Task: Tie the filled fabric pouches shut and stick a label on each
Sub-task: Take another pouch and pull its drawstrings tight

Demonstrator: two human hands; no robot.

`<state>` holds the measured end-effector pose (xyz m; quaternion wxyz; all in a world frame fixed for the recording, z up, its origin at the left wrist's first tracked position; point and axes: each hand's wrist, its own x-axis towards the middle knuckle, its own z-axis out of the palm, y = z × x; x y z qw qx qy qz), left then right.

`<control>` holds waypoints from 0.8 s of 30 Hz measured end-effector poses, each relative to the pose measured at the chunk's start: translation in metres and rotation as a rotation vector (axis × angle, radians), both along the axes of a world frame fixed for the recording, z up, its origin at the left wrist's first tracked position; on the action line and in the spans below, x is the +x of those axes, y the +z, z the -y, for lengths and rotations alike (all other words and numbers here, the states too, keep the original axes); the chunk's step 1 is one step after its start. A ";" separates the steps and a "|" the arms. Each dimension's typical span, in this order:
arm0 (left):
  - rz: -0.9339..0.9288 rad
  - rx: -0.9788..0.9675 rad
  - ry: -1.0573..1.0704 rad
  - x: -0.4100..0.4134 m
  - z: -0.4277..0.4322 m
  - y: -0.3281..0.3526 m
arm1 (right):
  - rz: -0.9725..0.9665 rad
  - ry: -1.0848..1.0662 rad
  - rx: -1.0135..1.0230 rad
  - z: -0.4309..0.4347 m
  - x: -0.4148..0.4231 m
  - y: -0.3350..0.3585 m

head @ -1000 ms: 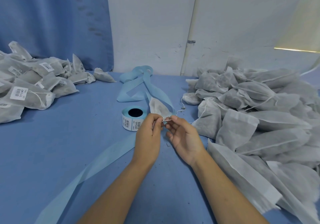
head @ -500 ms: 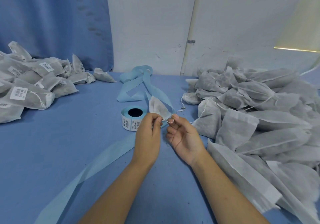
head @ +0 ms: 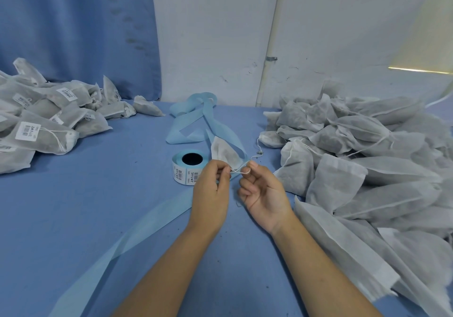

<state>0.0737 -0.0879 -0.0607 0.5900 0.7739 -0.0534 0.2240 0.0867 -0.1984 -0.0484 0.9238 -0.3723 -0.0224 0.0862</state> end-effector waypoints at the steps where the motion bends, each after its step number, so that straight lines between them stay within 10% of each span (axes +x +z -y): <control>1: 0.016 0.036 -0.004 -0.001 0.000 -0.001 | -0.001 0.007 0.004 0.001 0.000 0.000; 11: 0.389 0.637 -0.007 -0.002 -0.008 0.007 | 0.095 0.301 0.202 0.012 -0.007 0.007; 19: 0.279 0.577 0.094 0.012 -0.015 0.013 | 0.159 0.489 0.210 0.009 -0.008 0.004; 24: 0.247 0.078 0.141 0.011 -0.015 0.028 | 0.070 0.250 0.060 0.006 -0.004 0.004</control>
